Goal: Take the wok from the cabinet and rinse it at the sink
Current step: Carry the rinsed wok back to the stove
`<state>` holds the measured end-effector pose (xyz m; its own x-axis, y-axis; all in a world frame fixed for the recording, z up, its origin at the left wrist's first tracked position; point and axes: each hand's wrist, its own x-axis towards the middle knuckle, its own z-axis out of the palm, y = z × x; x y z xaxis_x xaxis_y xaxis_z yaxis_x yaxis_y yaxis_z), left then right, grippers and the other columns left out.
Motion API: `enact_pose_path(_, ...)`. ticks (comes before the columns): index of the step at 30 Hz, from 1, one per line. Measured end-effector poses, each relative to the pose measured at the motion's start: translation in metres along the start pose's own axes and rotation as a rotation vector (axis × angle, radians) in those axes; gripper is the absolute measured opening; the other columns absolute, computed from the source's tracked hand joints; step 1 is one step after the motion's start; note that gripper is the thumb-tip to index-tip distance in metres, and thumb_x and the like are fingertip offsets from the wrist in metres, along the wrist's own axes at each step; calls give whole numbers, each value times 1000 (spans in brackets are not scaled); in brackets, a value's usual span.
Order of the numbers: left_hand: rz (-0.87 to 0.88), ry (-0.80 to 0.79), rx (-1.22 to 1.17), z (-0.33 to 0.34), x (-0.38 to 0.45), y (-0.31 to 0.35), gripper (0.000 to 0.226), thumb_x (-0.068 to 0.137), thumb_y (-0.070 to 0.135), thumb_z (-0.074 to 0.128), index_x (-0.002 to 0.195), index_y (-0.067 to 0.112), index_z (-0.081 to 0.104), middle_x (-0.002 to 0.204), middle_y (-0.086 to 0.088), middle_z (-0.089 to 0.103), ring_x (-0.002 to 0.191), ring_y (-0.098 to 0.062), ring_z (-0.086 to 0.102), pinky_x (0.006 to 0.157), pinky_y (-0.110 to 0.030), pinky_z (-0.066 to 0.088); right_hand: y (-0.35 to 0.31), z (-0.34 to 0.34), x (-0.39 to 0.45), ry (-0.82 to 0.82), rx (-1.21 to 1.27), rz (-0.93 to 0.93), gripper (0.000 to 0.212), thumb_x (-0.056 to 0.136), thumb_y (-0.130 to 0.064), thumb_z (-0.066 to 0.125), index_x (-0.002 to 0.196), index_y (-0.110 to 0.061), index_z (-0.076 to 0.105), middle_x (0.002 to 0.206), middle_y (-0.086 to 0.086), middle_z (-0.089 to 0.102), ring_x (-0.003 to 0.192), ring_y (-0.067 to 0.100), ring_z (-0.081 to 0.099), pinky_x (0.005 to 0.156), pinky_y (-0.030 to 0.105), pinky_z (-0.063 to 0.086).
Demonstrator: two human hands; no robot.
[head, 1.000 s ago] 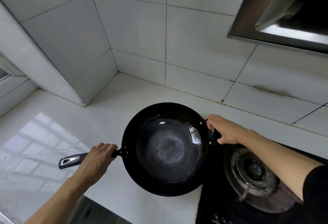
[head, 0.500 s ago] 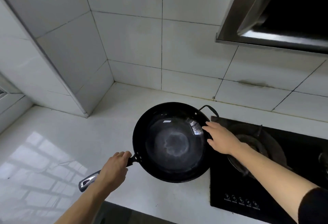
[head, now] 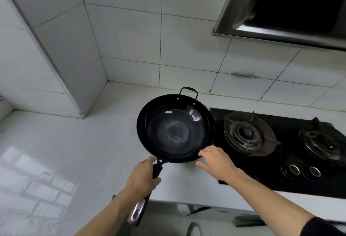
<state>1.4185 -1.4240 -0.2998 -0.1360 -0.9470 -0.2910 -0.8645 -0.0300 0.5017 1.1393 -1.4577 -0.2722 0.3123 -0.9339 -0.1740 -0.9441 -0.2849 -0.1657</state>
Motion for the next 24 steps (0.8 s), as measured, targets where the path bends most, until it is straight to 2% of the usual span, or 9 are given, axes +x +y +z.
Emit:
enact_pose_path(2,-70,28,-47,7,-5,8,64,77,30,71,129,19,36,103,0,64,87,-19,61,69,-29,50,5,0,-1,15,-5,13,44,93,-50,54,126,-22,60,127,-6,60,125,14,47,105,31,32)
enact_pose_path(4,-123,45,-76,10,-8,15,63,78,28,71,130,19,36,99,0,64,82,-18,62,65,-28,51,11,-1,2,8,-25,9,43,91,-50,58,124,-24,60,124,-7,61,122,14,48,103,31,32)
enact_pose_path(7,-151,70,-117,13,-10,20,56,79,24,70,130,18,47,107,0,67,85,-15,62,68,-25,49,12,-1,8,5,-87,-26,40,87,-48,64,118,-24,61,114,-7,61,114,15,50,96,30,34)
enact_pose_path(10,-149,75,-100,14,-10,21,39,80,22,68,117,20,59,100,4,66,81,-12,60,69,-23,52,11,2,16,29,-123,-43,35,83,-44,69,109,-22,63,104,-5,61,103,17,52,88,29,35)
enact_pose_path(13,-154,64,-80,15,-6,25,32,77,19,65,109,21,62,91,5,64,75,-12,59,61,-20,47,18,6,23,20,-201,-61,34,60,-47,86,75,-25,64,73,-9,58,75,14,55,68,28,42)
enact_pose_path(15,-161,67,-89,16,-5,31,27,76,18,66,102,20,61,90,4,65,74,-12,59,59,-20,46,28,9,26,41,-245,-104,40,48,-50,90,62,-28,59,62,-12,52,64,11,53,59,26,43)
enact_pose_path(20,-178,79,-153,29,-1,57,16,76,17,66,87,20,55,80,5,61,67,-14,57,52,-19,39,54,-4,30,115,-271,-173,42,46,-50,91,60,-28,58,60,-12,50,62,11,53,57,26,39)
enact_pose_path(24,-175,98,-181,42,7,84,25,78,20,68,101,17,60,87,3,62,73,-14,57,54,-16,35,81,-13,34,127,-249,-170,41,46,-45,92,62,-26,59,63,-11,52,64,13,54,57,29,41)
